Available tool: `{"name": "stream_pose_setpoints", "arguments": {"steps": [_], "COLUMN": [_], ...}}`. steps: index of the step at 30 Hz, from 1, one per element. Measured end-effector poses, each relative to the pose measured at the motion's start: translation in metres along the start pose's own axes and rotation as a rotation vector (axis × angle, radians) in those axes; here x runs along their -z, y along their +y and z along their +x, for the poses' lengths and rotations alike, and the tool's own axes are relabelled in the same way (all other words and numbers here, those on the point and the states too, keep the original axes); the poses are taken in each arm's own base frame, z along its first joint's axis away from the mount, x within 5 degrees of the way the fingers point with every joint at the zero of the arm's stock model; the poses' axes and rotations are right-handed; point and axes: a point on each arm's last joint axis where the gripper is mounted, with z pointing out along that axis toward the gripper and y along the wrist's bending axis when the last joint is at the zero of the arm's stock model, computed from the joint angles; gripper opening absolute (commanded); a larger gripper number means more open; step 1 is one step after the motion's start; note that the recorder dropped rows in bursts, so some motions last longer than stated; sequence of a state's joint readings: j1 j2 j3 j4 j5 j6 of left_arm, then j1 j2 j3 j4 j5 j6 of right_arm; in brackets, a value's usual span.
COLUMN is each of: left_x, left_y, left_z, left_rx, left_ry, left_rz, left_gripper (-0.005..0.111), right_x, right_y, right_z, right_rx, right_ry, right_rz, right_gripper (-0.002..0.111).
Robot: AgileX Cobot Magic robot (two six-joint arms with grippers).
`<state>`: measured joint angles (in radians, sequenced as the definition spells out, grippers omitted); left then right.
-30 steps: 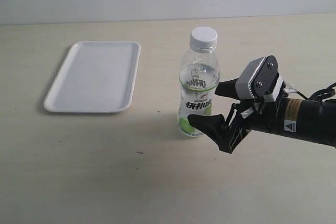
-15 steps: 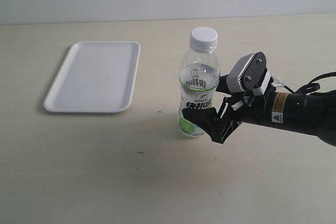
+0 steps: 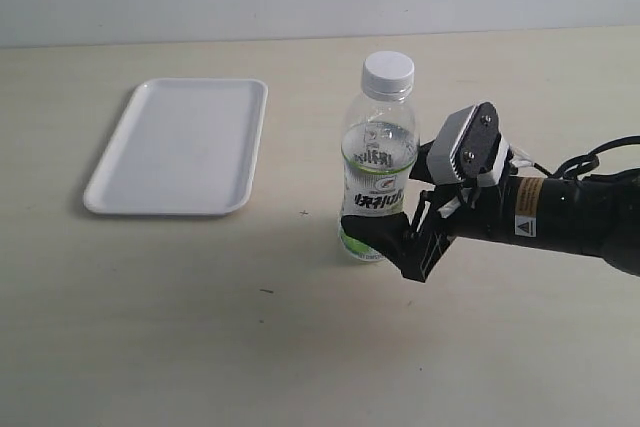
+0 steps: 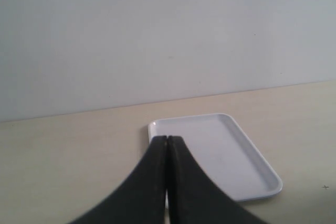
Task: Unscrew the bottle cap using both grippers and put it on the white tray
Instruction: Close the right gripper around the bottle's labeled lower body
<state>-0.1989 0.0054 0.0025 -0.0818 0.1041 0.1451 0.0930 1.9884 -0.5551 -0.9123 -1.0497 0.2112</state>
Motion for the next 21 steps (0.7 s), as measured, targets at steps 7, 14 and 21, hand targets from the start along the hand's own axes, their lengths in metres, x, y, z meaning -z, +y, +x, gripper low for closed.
{"name": "stream_pose_setpoints", "arguments": {"steps": [7, 14, 21], "left_x": [0.000, 0.000, 0.000], "left_y": [0.000, 0.000, 0.000], "left_z": [0.000, 0.000, 0.000], "left_rx": [0.000, 0.000, 0.000], "left_ry": [0.000, 0.000, 0.000], "left_rz": [0.000, 0.000, 0.000], "left_gripper": [0.000, 0.000, 0.000], "right_x": [-0.006, -0.017, -0.020], "right_y": [-0.008, -0.009, -0.010], "right_z": [-0.006, 0.003, 0.006], "right_rx": [0.023, 0.019, 0.009], "right_ry": [-0.029, -0.012, -0.007], "right_rz": [0.000, -0.036, -0.040], "right_gripper": [0.085, 0.083, 0.062]}}
